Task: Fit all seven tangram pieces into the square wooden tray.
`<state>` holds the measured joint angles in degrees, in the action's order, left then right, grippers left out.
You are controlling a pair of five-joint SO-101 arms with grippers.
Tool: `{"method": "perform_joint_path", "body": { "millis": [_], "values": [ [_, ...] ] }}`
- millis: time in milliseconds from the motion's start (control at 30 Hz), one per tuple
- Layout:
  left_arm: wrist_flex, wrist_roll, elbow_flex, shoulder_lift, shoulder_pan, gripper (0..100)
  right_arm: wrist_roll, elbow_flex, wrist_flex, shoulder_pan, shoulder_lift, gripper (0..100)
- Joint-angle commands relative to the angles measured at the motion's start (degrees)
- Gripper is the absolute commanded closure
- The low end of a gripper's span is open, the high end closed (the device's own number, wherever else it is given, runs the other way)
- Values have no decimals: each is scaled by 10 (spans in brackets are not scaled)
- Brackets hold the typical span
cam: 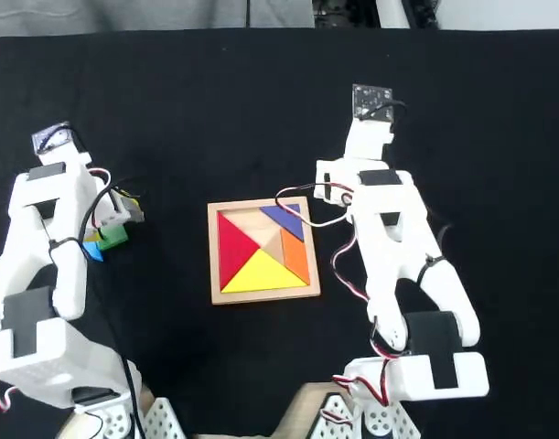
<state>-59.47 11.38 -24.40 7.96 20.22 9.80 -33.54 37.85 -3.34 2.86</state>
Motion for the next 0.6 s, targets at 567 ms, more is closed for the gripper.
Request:
{"method": "perform_joint_path", "body": {
  "millis": [567],
  "values": [
    [20, -19, 72, 54, 47, 717, -4, 5, -12, 3, 1, 987]
  ]
}}
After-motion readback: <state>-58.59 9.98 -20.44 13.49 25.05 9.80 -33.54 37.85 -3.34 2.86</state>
